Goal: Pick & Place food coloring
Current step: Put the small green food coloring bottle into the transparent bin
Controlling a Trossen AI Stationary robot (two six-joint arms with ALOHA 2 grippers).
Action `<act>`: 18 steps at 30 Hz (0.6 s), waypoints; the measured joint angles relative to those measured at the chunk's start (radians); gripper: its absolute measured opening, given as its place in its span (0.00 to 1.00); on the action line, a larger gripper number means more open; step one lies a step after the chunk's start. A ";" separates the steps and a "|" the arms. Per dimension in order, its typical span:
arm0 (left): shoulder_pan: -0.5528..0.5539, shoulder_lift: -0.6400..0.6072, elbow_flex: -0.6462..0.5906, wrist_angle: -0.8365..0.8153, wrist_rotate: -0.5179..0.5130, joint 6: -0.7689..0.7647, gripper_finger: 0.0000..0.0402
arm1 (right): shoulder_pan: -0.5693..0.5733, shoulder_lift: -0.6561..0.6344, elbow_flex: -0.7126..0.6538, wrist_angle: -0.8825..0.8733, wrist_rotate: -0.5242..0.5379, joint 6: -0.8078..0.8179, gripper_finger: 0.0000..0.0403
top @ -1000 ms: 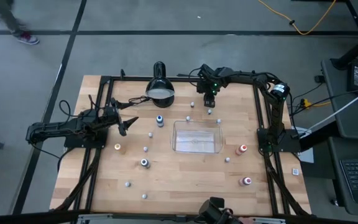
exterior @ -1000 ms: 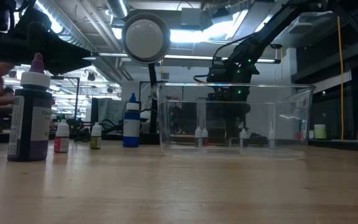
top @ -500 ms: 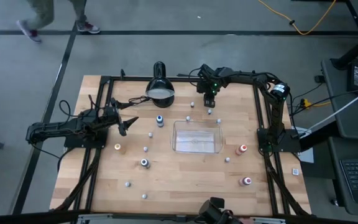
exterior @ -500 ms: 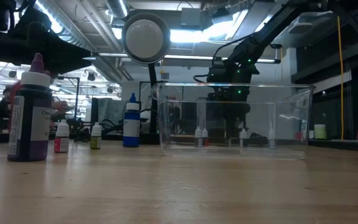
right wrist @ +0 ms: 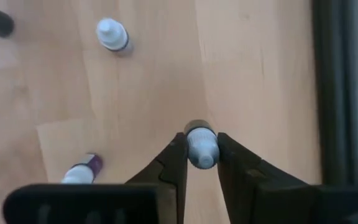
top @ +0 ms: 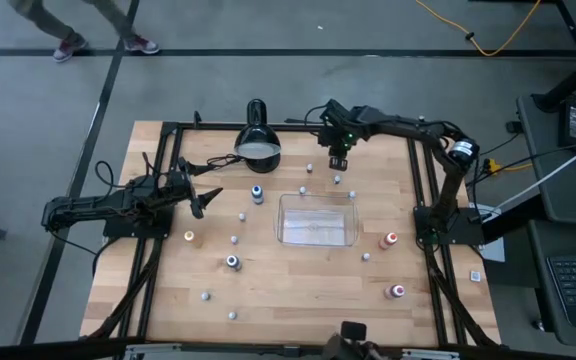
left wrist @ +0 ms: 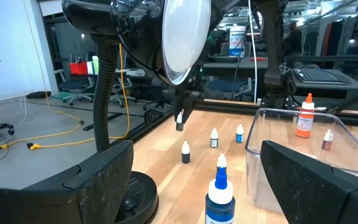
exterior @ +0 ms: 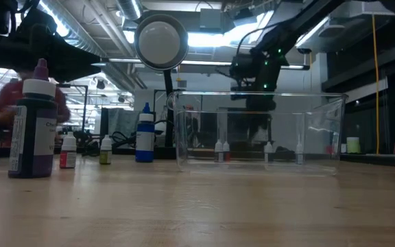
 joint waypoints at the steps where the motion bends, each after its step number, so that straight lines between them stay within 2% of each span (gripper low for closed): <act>1: 0.000 0.000 0.000 0.000 0.000 0.000 0.87 | 0.007 -0.012 0.000 -0.003 0.006 0.011 0.19; 15: 0.000 0.000 0.000 0.000 0.000 0.000 0.86 | 0.165 -0.200 0.001 -0.126 0.034 0.316 0.17; 18: 0.000 0.000 0.000 0.000 0.000 0.000 0.86 | 0.215 -0.247 0.001 -0.163 0.069 0.377 0.17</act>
